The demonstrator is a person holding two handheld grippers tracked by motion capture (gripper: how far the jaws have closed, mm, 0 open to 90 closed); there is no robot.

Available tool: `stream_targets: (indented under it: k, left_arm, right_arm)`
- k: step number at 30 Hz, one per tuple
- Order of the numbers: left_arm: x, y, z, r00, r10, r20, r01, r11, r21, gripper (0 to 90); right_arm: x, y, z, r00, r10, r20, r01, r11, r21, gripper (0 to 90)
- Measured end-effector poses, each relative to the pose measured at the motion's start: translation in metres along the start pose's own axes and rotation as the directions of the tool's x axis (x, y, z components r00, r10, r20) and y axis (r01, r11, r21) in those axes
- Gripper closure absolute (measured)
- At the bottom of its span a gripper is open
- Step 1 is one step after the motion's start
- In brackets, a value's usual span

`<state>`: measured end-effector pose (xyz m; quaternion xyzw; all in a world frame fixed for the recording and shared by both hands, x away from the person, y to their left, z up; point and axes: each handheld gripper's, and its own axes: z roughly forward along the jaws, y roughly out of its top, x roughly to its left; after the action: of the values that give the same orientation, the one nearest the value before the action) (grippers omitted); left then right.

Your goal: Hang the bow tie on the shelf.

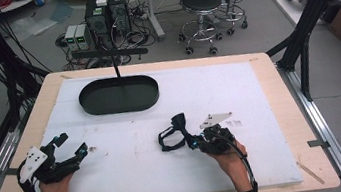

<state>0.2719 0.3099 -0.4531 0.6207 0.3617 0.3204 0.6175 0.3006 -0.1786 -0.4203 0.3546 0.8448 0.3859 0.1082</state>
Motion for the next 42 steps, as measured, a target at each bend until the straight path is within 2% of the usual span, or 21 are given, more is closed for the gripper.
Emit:
stream_targets:
  k: [4,8,12,16,22,24,27,38,42]
  left_arm:
    - [0.0,0.0,0.0,1.0,-0.001,-0.001,0.001,1.0,-0.001,16.8]
    - [0.0,0.0,0.0,1.0,-0.001,-0.001,0.001,1.0,0.0,16.8]
    - [0.0,0.0,0.0,1.0,0.001,0.0,-0.001,1.0,0.0,16.8]
    - [0.0,0.0,0.0,1.0,0.001,-0.001,-0.001,1.0,0.0,16.9]
    - [0.0,0.0,0.0,1.0,0.0,-0.001,0.0,1.0,0.0,16.9]
    - [0.0,0.0,0.0,1.0,0.001,-0.001,-0.001,1.0,0.0,16.9]
    - [0.0,0.0,0.0,1.0,0.001,0.0,-0.001,1.0,0.001,16.9]
    - [0.0,0.0,0.0,1.0,0.002,0.0,-0.002,1.0,0.0,16.9]
    - [0.0,0.0,0.0,1.0,0.001,0.001,-0.001,1.0,0.0,16.9]
  right_arm:
    - [0.001,0.001,-0.003,0.9997,-0.015,0.017,0.016,0.999,-0.05,80.6]
    - [0.003,0.003,-0.006,0.9975,-0.047,0.052,0.053,0.991,-0.123,80.6]
    - [0.004,0.006,-0.011,0.9953,-0.06,0.076,0.075,0.973,-0.218,80.5]
    - [0.004,0.01,-0.014,0.9943,-0.053,0.093,0.077,0.958,-0.276,80.5]
    - [0.002,0.014,-0.015,0.9945,-0.032,0.1,0.063,0.944,-0.325,80.5]
    - [0.002,0.016,-0.015,0.996,-0.026,0.086,0.053,0.943,-0.328,80.5]
    - [0.003,0.021,-0.015,0.9954,-0.036,0.089,0.064,0.94,-0.334,80.5]
    - [0.007,0.056,-0.015,0.9918,-0.047,0.119,0.089,0.92,-0.381,80.5]
    - [0.01,0.068,-0.013,0.9903,-0.063,0.123,0.107,0.917,-0.385,80.5]
